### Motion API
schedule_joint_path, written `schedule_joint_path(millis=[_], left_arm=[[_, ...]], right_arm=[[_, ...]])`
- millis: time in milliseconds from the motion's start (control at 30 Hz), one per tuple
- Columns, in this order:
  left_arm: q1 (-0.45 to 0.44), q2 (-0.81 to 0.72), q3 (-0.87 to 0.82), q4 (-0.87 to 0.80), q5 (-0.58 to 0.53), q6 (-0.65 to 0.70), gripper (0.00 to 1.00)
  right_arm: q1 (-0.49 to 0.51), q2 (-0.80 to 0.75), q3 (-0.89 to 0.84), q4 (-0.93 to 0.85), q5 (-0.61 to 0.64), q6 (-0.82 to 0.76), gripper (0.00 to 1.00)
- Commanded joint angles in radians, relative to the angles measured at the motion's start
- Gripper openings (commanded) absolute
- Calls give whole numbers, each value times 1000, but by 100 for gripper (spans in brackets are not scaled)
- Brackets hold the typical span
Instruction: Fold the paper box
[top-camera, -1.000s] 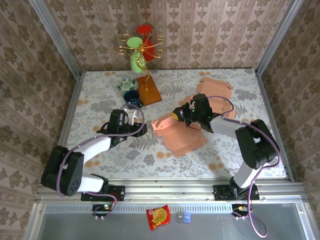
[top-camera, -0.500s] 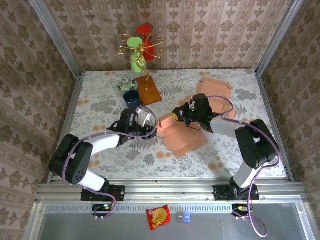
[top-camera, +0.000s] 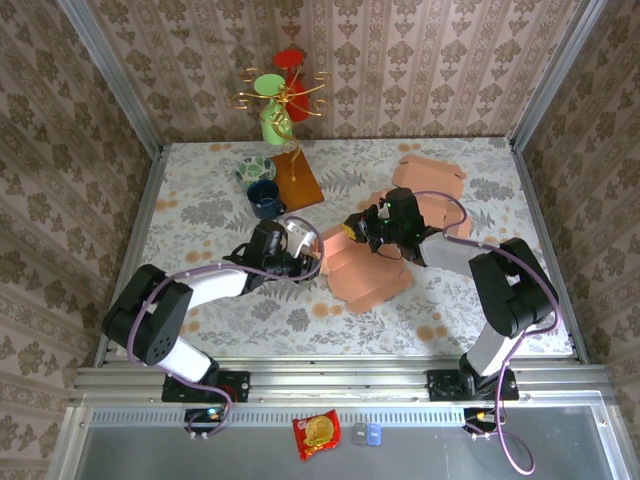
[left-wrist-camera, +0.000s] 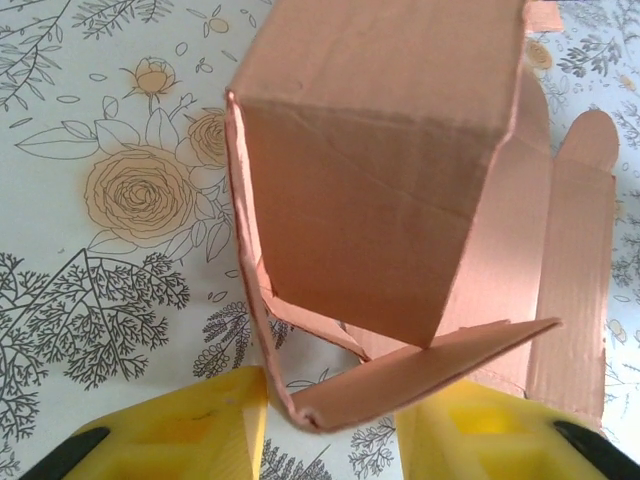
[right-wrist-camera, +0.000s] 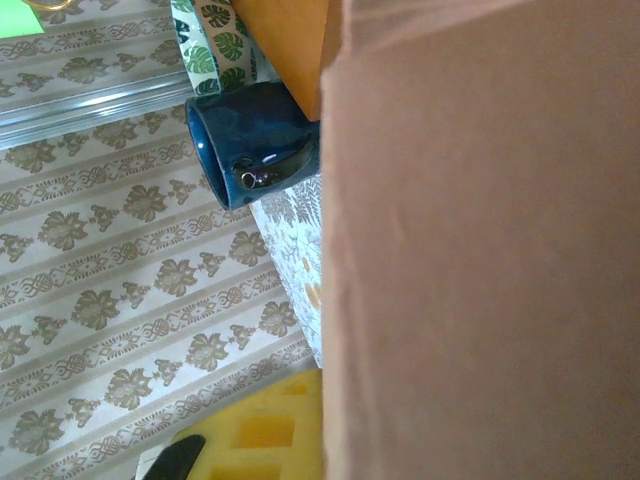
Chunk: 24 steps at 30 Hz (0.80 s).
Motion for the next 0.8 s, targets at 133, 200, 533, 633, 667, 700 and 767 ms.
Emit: schedule_joint_path(millis=[133,200,533,633,667,700,767], left_arm=[[-43,19,19,51,-83,-28,28],[-51,24,21,52,-107,-41,27],[-71,32,1,114,-218,-149,28],[-73,41,0,129,-237,-184,28],[-75,42,1,129,-244,-190,28],[-79,43,1,128,-253,-196,28],[-86,45,1,131,-270,-206,28]], right_arm=[[12,20,-52,121,32,-7,0],[15,24,-70,163,43,1,0],[31,52,-129,292,79,25,0],[35,53,-142,308,88,26,0],[36,54,-146,310,90,25,0],[36,54,-149,315,90,24,0],[38,56,-155,324,93,24,0]])
